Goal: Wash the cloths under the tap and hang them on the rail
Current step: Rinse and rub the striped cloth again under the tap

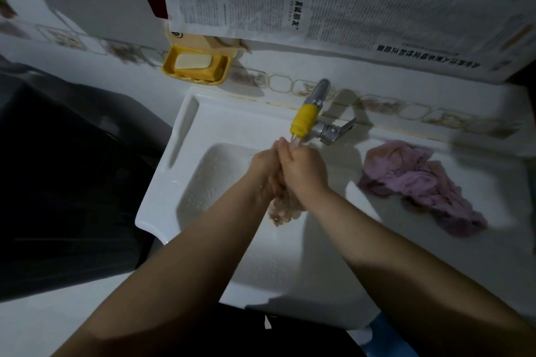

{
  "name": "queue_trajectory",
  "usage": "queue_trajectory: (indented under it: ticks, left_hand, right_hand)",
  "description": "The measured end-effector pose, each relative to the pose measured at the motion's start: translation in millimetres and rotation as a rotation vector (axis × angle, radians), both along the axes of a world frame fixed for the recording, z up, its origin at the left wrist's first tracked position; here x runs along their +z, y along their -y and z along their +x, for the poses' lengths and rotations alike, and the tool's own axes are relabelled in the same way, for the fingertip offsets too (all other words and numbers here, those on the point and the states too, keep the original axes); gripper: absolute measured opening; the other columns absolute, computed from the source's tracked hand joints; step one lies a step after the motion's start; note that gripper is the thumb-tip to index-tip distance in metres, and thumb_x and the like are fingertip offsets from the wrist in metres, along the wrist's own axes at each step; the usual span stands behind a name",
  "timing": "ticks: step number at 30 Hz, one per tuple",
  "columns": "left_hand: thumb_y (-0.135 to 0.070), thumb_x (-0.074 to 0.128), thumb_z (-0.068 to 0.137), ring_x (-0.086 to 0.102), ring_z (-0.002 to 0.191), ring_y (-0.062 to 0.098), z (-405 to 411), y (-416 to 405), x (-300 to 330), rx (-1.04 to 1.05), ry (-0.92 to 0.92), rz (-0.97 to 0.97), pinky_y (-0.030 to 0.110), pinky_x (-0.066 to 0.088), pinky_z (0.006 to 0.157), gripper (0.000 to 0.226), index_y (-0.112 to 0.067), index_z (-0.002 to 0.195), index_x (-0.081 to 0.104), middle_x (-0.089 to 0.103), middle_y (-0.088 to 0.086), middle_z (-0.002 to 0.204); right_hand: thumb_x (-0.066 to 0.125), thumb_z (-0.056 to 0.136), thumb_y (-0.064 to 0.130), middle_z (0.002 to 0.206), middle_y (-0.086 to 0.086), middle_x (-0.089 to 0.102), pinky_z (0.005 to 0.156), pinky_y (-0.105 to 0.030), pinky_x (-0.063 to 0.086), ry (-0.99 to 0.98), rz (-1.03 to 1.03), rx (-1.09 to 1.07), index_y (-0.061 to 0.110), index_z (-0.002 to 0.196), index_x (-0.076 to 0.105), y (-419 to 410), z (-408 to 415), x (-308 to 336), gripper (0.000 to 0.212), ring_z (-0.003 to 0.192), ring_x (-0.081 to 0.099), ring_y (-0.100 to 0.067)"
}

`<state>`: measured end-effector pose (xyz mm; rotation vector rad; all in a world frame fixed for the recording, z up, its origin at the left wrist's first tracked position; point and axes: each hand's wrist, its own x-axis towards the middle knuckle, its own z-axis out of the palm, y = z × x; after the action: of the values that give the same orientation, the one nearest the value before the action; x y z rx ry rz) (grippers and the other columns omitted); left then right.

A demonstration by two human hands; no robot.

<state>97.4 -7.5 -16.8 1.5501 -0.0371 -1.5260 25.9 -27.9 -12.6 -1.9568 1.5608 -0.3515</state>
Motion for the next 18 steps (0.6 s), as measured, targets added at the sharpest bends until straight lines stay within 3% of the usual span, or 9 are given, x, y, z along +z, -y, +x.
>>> queue_trajectory:
  ticks: [3, 6, 9, 12, 14, 16, 18]
  left_hand:
    - [-0.055, 0.042, 0.095, 0.054, 0.044, 0.018, 3, -2, -6, -0.174, -0.013, 0.058, 0.026, 0.044, 0.049, 0.06, -0.008, 0.061, 0.059, 0.057, 0.012, 0.06]
    - [-0.057, 0.035, 0.096, 0.06, 0.068, 0.024, 26, -1, -9, -0.196, -0.061, 0.021, 0.029, 0.05, 0.059, 0.058, -0.007, 0.081, 0.061, 0.061, 0.013, 0.078]
    - [-0.052, 0.034, 0.098, 0.057, 0.063, 0.018, 48, -6, -1, -0.245, -0.131, -0.041, 0.025, 0.049, 0.056, 0.054, -0.006, 0.085, 0.058, 0.057, 0.009, 0.072]
    - [-0.04, 0.046, 0.098, 0.053, 0.047, 0.011, 57, -13, 8, -0.559, 0.112, -0.14, 0.019, 0.043, 0.044, 0.04, -0.001, 0.091, 0.052, 0.052, 0.008, 0.067]
    - [-0.027, 0.054, 0.096, 0.057, 0.047, 0.005, 59, -16, 12, -0.734, 0.23, -0.19, 0.016, 0.044, 0.044, 0.023, -0.004, 0.098, 0.054, 0.059, 0.003, 0.068]
    - [-0.025, 0.058, 0.094, 0.057, 0.053, 0.006, 59, -16, 12, -0.773, 0.332, -0.237, 0.017, 0.046, 0.053, 0.022, -0.003, 0.096, 0.059, 0.06, 0.002, 0.068]
    - [-0.032, 0.053, 0.096, 0.051, 0.064, 0.017, 57, -13, 7, -0.655, 0.408, -0.29, 0.025, 0.042, 0.064, 0.036, 0.002, 0.089, 0.059, 0.053, 0.011, 0.072]
  right_hand:
    - [0.038, 0.098, 0.038, 0.102, -0.015, 0.066, 0.074, -0.033, 0.041, -0.109, 0.097, -0.009, 0.014, 0.1, 0.062, 30, -18, -4, 0.034, 0.097, 0.061, -0.033]
    - [0.045, 0.096, 0.037, 0.097, -0.004, 0.063, 0.083, -0.033, 0.046, 0.181, 0.251, 0.135, 0.02, 0.101, 0.056, 34, -27, -4, 0.02, 0.097, 0.061, -0.029]
    - [0.059, 0.092, 0.033, 0.077, 0.006, 0.063, 0.07, -0.029, 0.05, 0.181, 0.373, 0.306, 0.023, 0.083, 0.06, 25, -36, 4, 0.014, 0.073, 0.062, -0.011]
    - [0.056, 0.093, 0.037, 0.062, 0.0, 0.055, 0.055, -0.036, 0.051, 0.094, 0.391, 0.272, 0.019, 0.069, 0.055, 25, -45, 6, 0.03, 0.056, 0.057, -0.02]
    - [0.051, 0.096, 0.033, 0.063, -0.003, 0.056, 0.063, -0.035, 0.046, 0.169, 0.358, 0.209, 0.014, 0.07, 0.057, 26, -43, 9, 0.032, 0.06, 0.056, -0.02]
    - [0.053, 0.094, 0.026, 0.076, -0.011, 0.065, 0.073, -0.033, 0.047, 0.242, 0.344, 0.12, 0.003, 0.084, 0.065, 29, -37, 10, 0.028, 0.073, 0.061, -0.022]
    - [0.058, 0.09, 0.025, 0.083, -0.013, 0.07, 0.072, -0.027, 0.05, 0.308, 0.348, -0.017, -0.001, 0.093, 0.067, 34, -32, 12, 0.028, 0.077, 0.065, -0.022]
